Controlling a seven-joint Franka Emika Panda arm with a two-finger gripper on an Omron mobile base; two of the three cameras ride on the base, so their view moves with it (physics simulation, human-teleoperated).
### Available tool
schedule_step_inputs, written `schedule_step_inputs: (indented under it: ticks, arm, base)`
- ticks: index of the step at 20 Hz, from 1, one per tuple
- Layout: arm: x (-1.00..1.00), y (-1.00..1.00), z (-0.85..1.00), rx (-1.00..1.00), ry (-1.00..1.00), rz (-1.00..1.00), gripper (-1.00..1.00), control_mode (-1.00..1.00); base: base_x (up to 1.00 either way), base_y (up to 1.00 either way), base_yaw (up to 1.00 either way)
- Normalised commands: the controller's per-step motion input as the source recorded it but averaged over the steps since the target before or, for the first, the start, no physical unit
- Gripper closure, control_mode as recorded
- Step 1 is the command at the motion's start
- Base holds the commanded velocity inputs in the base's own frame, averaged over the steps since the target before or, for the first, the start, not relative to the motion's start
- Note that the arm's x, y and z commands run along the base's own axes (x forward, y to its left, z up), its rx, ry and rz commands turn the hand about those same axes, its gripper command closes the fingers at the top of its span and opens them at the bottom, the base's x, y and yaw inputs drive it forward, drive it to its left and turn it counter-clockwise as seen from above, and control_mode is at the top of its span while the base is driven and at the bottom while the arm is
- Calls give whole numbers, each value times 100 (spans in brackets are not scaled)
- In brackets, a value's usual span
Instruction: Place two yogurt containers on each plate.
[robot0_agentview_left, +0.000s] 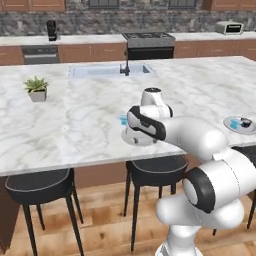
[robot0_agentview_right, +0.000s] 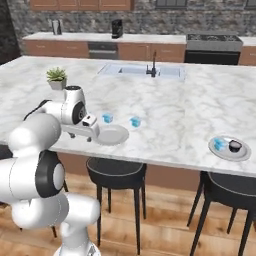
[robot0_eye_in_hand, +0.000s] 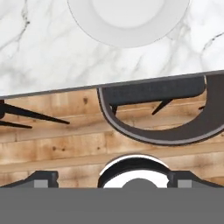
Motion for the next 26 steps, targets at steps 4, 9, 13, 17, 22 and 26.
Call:
schedule_step_inputs:
  ticks: [4,9,13,17,22,26]
  arm:
    - [0,0,0,0,0,0,-100,100]
    - [0,0,0,0,0,0,-100,100]
    - [0,0,0,0,0,0,-100,100]
    - [0,0,0,0,0,0,-100,100]
    - [0,0,0,0,0,0,-100,100]
    - [0,0,0,0,0,0,-100,100]
  base:
    - [57,51,-40]
    - [59,38,-24]
    - [68,42,-3]
    - [75,33,3]
    - [52,21,2]
    - [0,0,0]
